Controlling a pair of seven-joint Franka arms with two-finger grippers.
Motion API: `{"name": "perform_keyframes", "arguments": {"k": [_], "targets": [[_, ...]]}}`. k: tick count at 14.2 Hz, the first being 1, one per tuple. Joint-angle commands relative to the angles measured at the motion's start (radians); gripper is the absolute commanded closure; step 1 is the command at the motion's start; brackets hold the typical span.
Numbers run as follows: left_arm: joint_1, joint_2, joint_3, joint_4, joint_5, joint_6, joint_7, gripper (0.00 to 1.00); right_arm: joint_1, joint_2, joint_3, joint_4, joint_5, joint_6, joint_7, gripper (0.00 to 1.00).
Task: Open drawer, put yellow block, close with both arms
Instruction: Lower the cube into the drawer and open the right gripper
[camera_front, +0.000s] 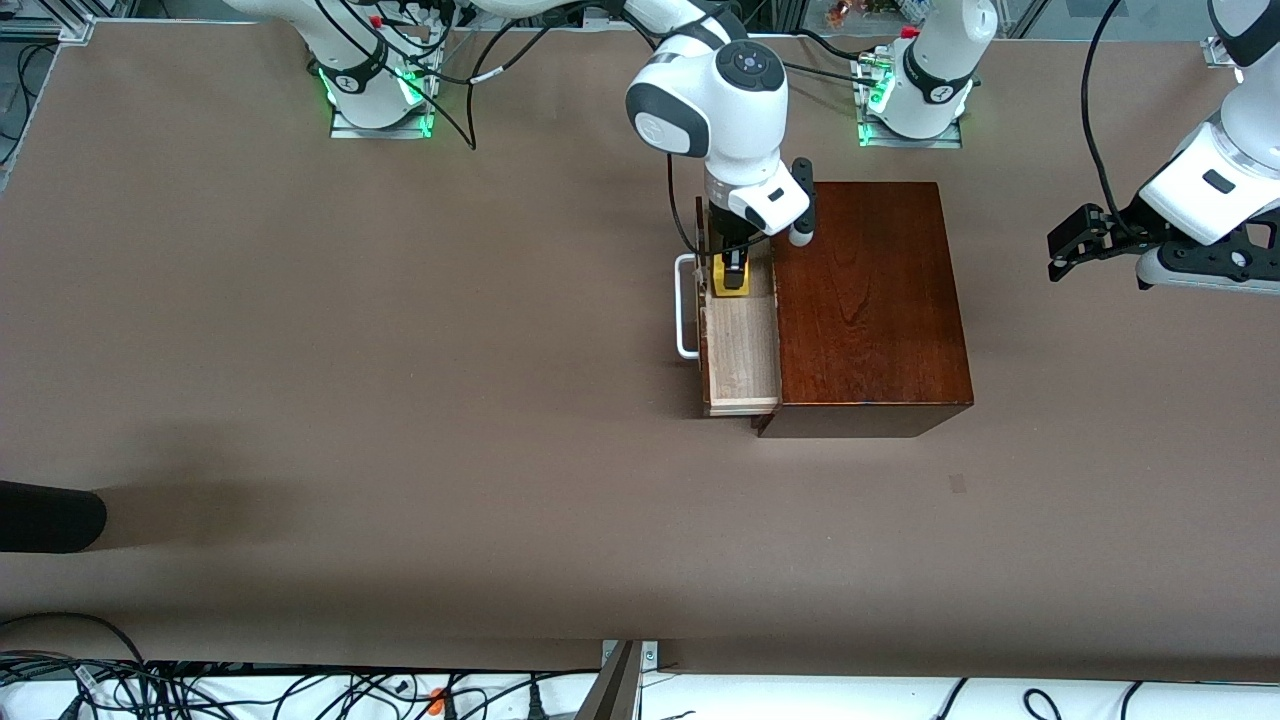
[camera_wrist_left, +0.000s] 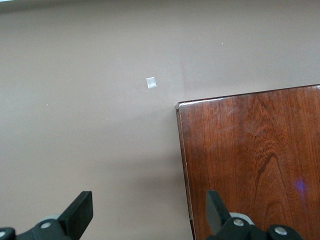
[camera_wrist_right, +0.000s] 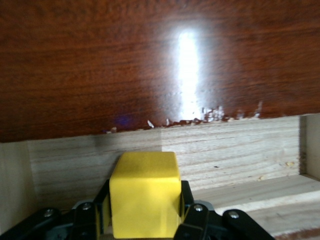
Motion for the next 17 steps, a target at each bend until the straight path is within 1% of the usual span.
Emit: {"name": "perform_keyframes", "arguments": {"k": [1, 2, 4, 5, 6, 9, 12, 14, 15, 17], "targets": [[0.024, -0.006, -0.001, 0.001, -0.013, -0.012, 0.019, 0.0, 0.01, 0.04, -0.009, 0.037, -0.024, 0.01, -0.015, 0.65], [0.024, -0.006, -0.001, 0.001, -0.013, -0.012, 0.019, 0.0, 0.01, 0.044, -0.01, 0.037, -0.026, 0.015, -0.015, 0.58], [0.024, -0.006, -0.007, 0.001, -0.013, -0.012, 0.017, 0.0, 0.003, 0.043, -0.015, 0.039, -0.026, 0.021, -0.02, 0.56], [0.025, -0.006, -0.006, 0.001, -0.013, -0.014, 0.019, 0.0, 0.001, 0.037, -0.015, 0.042, -0.026, 0.017, -0.02, 0.22], [0.025, -0.006, -0.004, 0.001, -0.013, -0.02, 0.019, 0.0, -0.001, 0.031, -0.016, 0.045, -0.023, 0.008, -0.018, 0.0], [0.025, -0.006, -0.01, 0.004, -0.013, -0.028, 0.016, 0.0, -0.001, -0.015, -0.019, 0.048, -0.004, -0.04, -0.002, 0.0], [0.025, -0.006, -0.01, 0.004, -0.014, -0.032, 0.017, 0.0, -0.033, -0.11, -0.024, 0.048, 0.043, -0.113, 0.006, 0.0], [0.025, -0.006, -0.01, 0.004, -0.016, -0.031, 0.019, 0.0, -0.059, -0.181, -0.026, 0.046, 0.046, -0.163, 0.009, 0.0], [0.025, -0.003, -0.01, 0.005, -0.023, -0.031, 0.019, 0.0, -0.068, -0.21, -0.042, 0.046, 0.046, -0.193, 0.009, 0.0], [0.027, 0.013, -0.007, 0.021, -0.028, -0.042, 0.019, 0.0, -0.071, -0.271, -0.111, 0.045, 0.046, -0.277, 0.008, 0.0]]}}
